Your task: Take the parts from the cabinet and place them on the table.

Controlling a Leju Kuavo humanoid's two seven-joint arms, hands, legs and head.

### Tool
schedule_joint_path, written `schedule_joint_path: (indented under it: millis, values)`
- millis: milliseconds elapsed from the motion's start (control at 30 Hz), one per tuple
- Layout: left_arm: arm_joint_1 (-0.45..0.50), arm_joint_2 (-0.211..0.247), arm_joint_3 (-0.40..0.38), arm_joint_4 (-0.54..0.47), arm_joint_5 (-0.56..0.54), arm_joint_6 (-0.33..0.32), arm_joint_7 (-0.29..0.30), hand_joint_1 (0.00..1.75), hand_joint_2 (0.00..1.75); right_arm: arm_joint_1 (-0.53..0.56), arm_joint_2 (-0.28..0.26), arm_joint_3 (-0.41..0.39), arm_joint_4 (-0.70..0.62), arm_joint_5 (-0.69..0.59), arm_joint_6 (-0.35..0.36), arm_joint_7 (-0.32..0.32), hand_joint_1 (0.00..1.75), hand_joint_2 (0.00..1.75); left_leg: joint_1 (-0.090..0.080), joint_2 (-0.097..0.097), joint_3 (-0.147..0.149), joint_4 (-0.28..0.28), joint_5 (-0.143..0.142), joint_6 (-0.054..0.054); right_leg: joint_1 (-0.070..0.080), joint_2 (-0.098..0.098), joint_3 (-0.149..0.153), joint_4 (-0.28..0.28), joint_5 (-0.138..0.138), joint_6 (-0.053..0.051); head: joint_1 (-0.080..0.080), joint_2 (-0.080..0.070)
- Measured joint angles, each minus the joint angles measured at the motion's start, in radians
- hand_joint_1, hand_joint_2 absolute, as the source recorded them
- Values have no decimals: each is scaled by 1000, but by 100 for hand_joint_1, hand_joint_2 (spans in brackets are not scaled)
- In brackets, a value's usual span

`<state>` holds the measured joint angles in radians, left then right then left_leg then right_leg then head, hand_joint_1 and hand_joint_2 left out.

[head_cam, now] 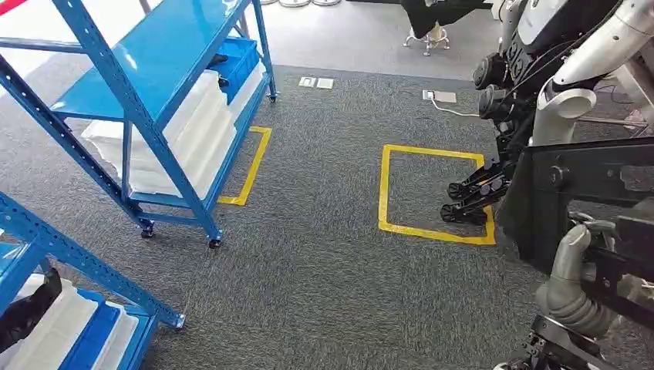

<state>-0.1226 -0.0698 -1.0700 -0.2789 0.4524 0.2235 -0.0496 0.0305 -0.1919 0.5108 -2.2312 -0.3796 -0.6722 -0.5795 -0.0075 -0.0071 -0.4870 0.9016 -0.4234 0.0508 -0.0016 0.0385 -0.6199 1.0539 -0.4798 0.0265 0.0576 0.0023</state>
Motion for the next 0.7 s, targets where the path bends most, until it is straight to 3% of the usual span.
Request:
schedule_joint_path:
  millis: [67,100,133,167,200,233,267,300,333,433,467,500,567,600,633,667,700]
  values:
    - [6,0,-2,0,0,0,4,0,175,2,0,0,1,-1,0,-4,175,175,1,25,-2,0,-1,0,-8,-23,-77,174,-82,12,0,0]
    - [9,0,-2,0,1,0,6,0,175,3,0,0,3,-4,0,-5,175,175,2,38,-4,0,-1,0,-13,-25,-102,229,-97,19,0,0]
    - [8,0,-2,0,1,0,10,0,175,4,0,0,4,-7,0,-6,175,175,5,50,-4,1,-1,-1,-19,-28,-103,233,-88,24,0,0]
    - [7,0,-2,0,0,0,13,0,175,6,0,0,4,-8,0,-7,175,175,9,60,-4,2,-2,-5,-26,-33,-76,184,-58,32,0,0]
    - [7,0,-2,0,0,0,14,0,175,7,0,0,4,-8,0,-8,175,175,13,70,-1,2,-5,-11,-33,-41,-28,102,-19,39,0,0]
    - [7,0,-2,0,-1,0,14,0,175,7,0,0,4,-8,0,-11,175,175,17,78,2,6,-9,-20,-40,-63,29,1,21,49,0,0]
    - [6,4,-2,0,-2,2,14,0,175,6,0,0,4,-8,0,-15,175,175,14,87,5,15,-17,-33,-46,-118,75,-83,32,65,3,0]
    - [5,6,-2,0,-3,6,14,0,175,6,1,0,5,-8,0,-17,175,175,12,91,3,21,-28,-42,-37,-107,80,-90,30,52,10,0]
    - [5,7,-3,0,-7,7,14,0,175,9,1,-1,5,-7,0,-19,175,175,10,96,8,18,-28,-45,-36,-96,78,-88,28,37,7,0]
    - [2,6,-5,0,-10,15,15,0,175,10,1,-2,5,-3,0,-20,175,175,23,115,13,15,-28,-58,-28,-65,70,-89,34,10,4,0]
    - [1,6,-7,0,-10,15,15,0,175,11,2,-2,5,2,0,-22,175,175,26,71,5,38,-51,-62,-29,-55,69,-90,37,6,4,0]
    - [0,6,-9,0,-10,15,15,0,175,10,2,-2,5,3,0,-25,175,175,27,40,-22,104,-94,-61,-28,-48,67,-90,39,1,3,0]
    - [1,6,-11,0,-10,15,14,0,175,11,5,-2,5,6,0,-28,175,175,23,20,-107,285,-175,-59,-22,-26,63,-90,41,-6,3,0]
    - [-7,6,-11,0,-11,14,15,0,175,12,6,-2,5,10,0,-29,175,175,20,17,-144,359,-197,-54,-20,-11,62,-90,42,-8,4,0]
    - [-12,5,-15,0,-16,14,19,0,175,12,7,-2,6,17,0,-29,175,175,17,17,-156,381,-191,-50,-18,4,63,-90,44,-11,4,0]
    - [-12,4,-20,0,-21,14,22,0,175,14,8,-2,5,24,0,-29,175,175,15,16,-141,345,-162,-44,-17,20,63,-90,44,-12,3,0]
    - [-12,3,-23,0,-24,14,27,0,175,16,11,-2,5,30,0,-29,175,175,12,10,-104,263,-116,-36,-16,35,64,-90,46,-13,3,0]
